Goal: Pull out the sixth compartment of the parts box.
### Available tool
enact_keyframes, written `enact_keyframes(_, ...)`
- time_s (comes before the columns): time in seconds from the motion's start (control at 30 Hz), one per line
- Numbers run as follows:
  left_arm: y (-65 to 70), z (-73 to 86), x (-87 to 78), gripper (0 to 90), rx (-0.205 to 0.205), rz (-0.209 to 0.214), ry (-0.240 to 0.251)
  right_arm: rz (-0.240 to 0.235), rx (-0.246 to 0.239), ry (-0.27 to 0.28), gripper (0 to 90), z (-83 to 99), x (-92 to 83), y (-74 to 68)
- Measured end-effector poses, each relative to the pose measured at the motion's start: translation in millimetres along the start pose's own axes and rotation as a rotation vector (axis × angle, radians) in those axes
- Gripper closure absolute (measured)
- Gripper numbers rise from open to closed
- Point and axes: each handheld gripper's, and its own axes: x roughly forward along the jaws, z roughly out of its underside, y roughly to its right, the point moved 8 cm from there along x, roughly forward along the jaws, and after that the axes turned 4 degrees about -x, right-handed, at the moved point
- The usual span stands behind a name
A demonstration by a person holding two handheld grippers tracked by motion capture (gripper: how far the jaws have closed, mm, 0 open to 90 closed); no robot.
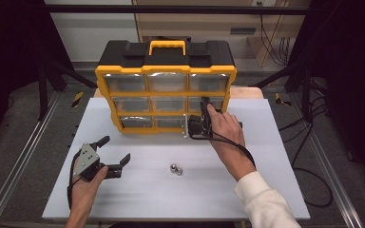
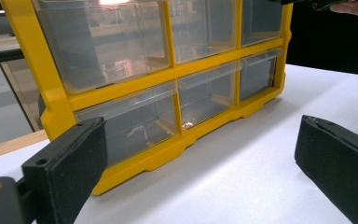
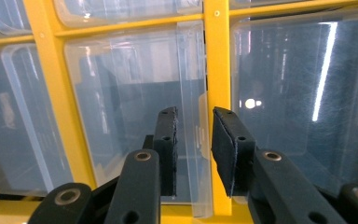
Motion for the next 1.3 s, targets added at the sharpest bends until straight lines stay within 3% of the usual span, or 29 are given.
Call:
enact_keyframes(0.4, -0.2, -0.3, -0.5, 2.5, -0.007, -0.001, 0.003, -0.009, -0.030, -0.032, 71.2, 1.5, 2.3, -1.8)
enact_keyframes(0.7, 1.6, 0.2, 0.5, 2.5, -0.006, 0.004, -0.001, 0.010, -0.042, -0.030, 70.4, 3.4, 4.9, -5.1)
enact_keyframes(1.3, 3.6, 1.0, 2.2, 2.7, -0.013, 0.009, -0.003, 0.037, -0.063, -0.040, 77.5, 3.7, 5.4, -3.5)
